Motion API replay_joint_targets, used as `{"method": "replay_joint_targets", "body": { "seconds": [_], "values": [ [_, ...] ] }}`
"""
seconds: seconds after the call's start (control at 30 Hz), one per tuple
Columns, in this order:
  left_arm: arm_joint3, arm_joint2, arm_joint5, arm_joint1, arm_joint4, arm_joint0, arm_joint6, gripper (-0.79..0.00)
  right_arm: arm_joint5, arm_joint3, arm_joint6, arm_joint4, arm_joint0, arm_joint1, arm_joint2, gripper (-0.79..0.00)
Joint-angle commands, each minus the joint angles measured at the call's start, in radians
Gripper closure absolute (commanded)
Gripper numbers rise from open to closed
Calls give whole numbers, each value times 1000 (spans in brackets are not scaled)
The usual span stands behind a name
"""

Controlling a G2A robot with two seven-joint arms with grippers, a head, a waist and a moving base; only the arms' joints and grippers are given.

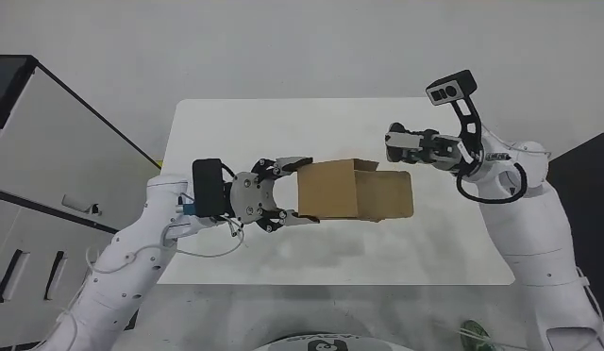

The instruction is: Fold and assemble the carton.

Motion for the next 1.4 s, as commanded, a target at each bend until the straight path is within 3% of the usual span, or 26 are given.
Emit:
{"method": "replay_joint_targets", "body": {
  "seconds": [0.0,0.13,0.53,1.37],
  "values": [
    [0,-5,2,0,6,2,6,0,20,-9,-3,-10,-3,2,8,0],
    [-1,-12,6,1,26,6,14,0,78,-23,6,-22,-17,4,-9,0],
    [14,-27,8,1,47,11,31,0,109,-8,14,-29,-5,-5,-91,0],
    [43,2,-4,-8,60,-19,69,0,94,51,19,-24,40,-20,-168,0]
  ]
}}
